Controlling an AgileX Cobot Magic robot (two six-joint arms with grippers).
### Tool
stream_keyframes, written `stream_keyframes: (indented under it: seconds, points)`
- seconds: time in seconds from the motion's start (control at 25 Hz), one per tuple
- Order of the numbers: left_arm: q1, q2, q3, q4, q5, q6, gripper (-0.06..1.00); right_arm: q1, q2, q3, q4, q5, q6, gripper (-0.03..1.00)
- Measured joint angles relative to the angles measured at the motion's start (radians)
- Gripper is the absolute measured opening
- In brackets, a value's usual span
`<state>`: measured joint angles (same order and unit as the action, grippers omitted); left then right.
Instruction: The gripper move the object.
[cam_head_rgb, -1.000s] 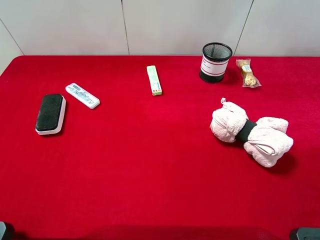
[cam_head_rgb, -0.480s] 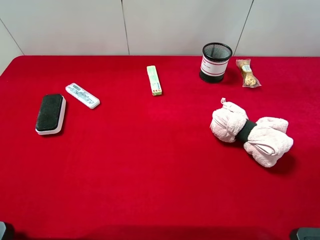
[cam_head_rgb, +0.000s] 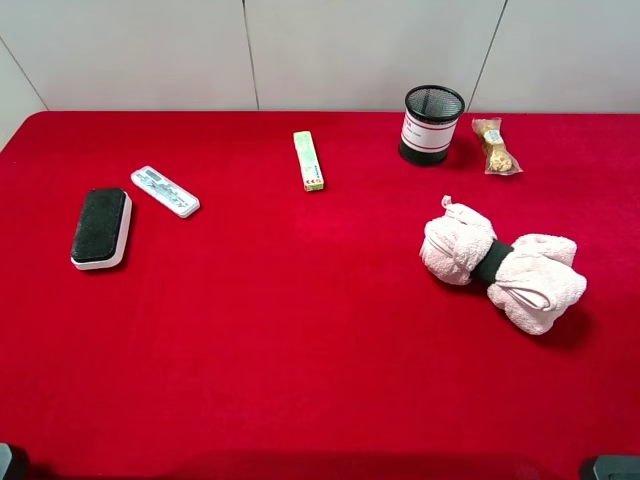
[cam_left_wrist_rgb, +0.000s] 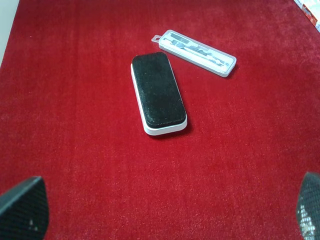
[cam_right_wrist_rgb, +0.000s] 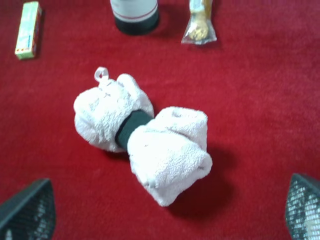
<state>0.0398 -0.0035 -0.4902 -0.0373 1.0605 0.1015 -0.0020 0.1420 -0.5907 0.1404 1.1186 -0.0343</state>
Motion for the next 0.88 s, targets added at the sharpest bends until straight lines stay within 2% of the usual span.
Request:
stream_keyframes:
  seconds: [0.28,0.88]
  points:
    - [0.000,0.000,0.000,0.000,0.000,0.000,0.98,0.000,-0.144,0.089,-0.047,-0.085,0.000,0.69]
    - [0.000,0.000,0.000,0.000,0.000,0.000,0.98,0.000,-0.148,0.092,-0.059,-0.091,0.000,0.69]
